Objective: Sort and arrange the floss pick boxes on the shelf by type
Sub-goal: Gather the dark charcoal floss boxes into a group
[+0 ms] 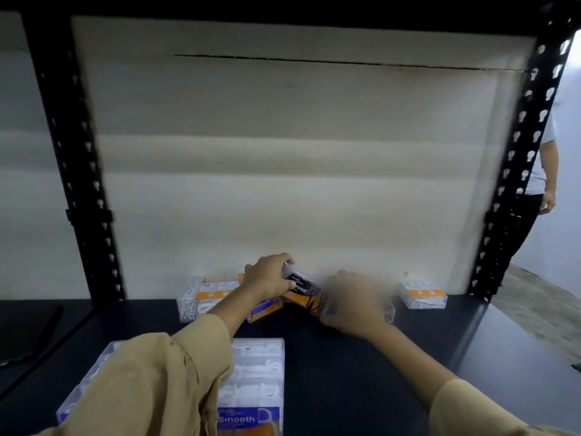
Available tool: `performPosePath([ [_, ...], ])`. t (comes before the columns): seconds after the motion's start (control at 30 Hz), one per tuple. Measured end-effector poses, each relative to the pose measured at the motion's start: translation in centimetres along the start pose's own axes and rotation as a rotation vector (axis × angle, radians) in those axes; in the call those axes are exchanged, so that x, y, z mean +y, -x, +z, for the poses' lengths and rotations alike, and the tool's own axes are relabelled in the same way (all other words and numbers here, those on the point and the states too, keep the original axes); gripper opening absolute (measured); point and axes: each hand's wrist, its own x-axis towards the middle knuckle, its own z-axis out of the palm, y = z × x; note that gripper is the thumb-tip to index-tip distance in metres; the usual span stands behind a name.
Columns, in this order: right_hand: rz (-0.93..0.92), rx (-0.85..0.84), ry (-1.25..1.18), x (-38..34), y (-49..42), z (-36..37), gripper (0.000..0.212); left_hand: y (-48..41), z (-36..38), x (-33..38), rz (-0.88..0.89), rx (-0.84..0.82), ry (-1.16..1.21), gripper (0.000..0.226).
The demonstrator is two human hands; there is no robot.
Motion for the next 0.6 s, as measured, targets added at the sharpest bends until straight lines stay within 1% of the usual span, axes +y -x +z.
performPosePath([
  [0.13, -0.065, -0.083, -0.056, 0.9, 1.1, -2.3, 0.102, 1.0, -0.8, -0.5, -0.038, 0.018, 0.106, 0.042],
  [0.23, -0.114, -0.148, -0.044, 2.1, 2.7, -4.2, 0.107, 2.0, -1.5, -0.3, -0.050, -0.002, 0.127, 0.043],
  [0.37, -0.157, -0.324, 0.009, 4.1, 5.2, -6.7, 0.122, 3.7, -1.8, 0.3, -0.034, -0.055, 0.134, 0.042],
  [0.47, -0.166, -0.453, -0.010, 5.6, 6.9, -8.0, 0.121, 5.0, -1.4, 1.2, -0.003, -0.101, 0.162, 0.040],
  [0.6, -0.153, -0.622, 0.081, 6.6, 8.5, -10.2, 0.117, 6.6, -0.4, 3.0, 0.040, -0.192, 0.109, 0.039],
])
